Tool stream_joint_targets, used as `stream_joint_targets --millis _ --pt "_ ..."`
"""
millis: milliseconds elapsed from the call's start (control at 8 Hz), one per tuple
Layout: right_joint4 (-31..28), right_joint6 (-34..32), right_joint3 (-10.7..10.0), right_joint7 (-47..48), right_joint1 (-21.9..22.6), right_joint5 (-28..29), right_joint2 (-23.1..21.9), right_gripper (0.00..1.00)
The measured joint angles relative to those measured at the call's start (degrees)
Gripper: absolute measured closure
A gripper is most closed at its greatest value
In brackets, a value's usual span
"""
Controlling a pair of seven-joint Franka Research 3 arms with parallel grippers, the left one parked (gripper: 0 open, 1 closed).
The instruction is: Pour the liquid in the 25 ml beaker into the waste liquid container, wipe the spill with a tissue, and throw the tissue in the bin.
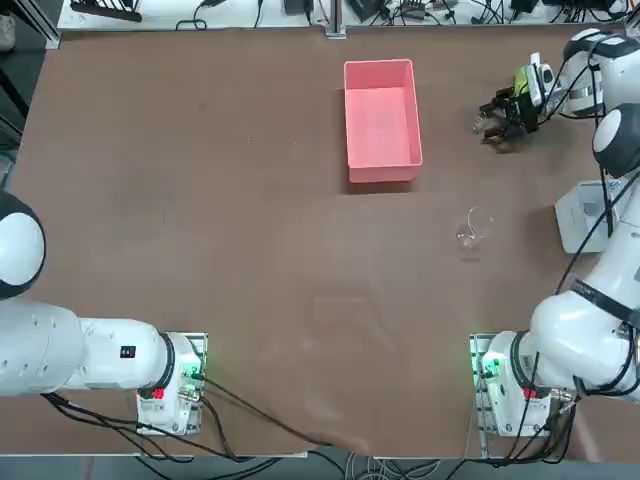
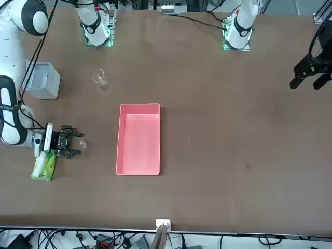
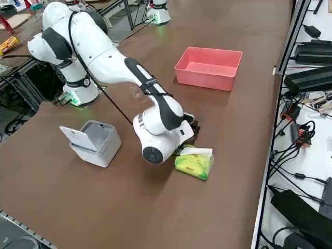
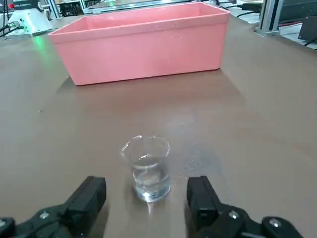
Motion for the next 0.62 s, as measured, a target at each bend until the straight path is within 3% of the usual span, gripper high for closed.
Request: stream_joint_targets --millis 625 --pt "0.3 0.5 0.0 0.0 1.1 0.1 0.0 0.00"
